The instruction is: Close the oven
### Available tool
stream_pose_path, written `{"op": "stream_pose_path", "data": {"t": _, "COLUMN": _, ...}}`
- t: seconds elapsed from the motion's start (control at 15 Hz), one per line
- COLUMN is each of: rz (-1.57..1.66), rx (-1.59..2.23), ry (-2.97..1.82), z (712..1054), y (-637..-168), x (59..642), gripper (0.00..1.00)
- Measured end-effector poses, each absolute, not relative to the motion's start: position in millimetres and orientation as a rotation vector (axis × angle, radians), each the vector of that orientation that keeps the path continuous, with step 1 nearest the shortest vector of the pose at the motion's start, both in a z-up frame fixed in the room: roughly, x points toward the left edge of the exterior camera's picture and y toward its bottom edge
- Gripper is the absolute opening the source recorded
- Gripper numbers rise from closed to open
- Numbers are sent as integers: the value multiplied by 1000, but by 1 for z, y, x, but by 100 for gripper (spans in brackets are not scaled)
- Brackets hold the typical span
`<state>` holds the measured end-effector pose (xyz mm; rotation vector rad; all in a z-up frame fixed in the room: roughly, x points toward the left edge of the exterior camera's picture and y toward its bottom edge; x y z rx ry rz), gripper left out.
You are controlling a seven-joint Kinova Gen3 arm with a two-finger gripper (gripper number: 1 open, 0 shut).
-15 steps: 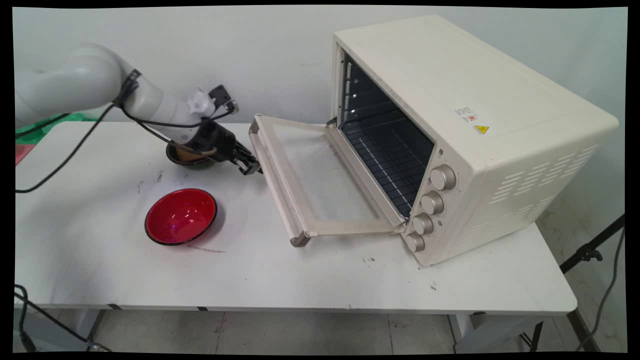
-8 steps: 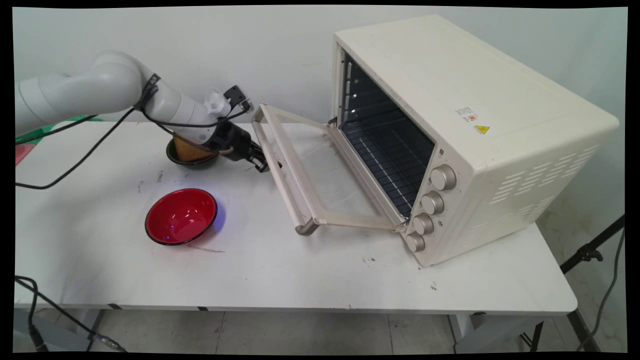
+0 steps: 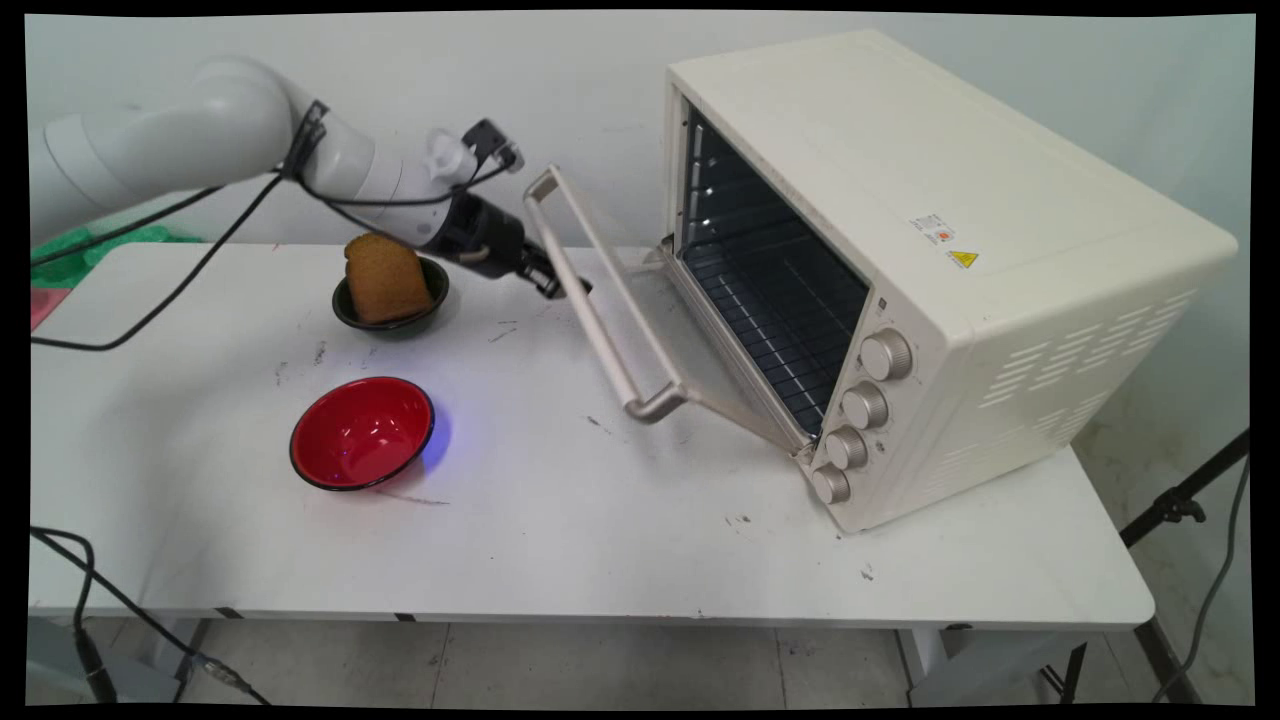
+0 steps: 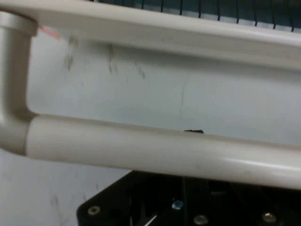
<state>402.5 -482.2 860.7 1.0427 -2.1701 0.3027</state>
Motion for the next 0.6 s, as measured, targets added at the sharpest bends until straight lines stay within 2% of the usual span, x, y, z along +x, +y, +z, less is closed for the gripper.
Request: {"op": "stream_pose_path", "data": {"t": 0.6, "rz": 343, "rx": 989, "ry": -2088, "z": 920, "y": -511, "x": 387, "gripper": 0}}
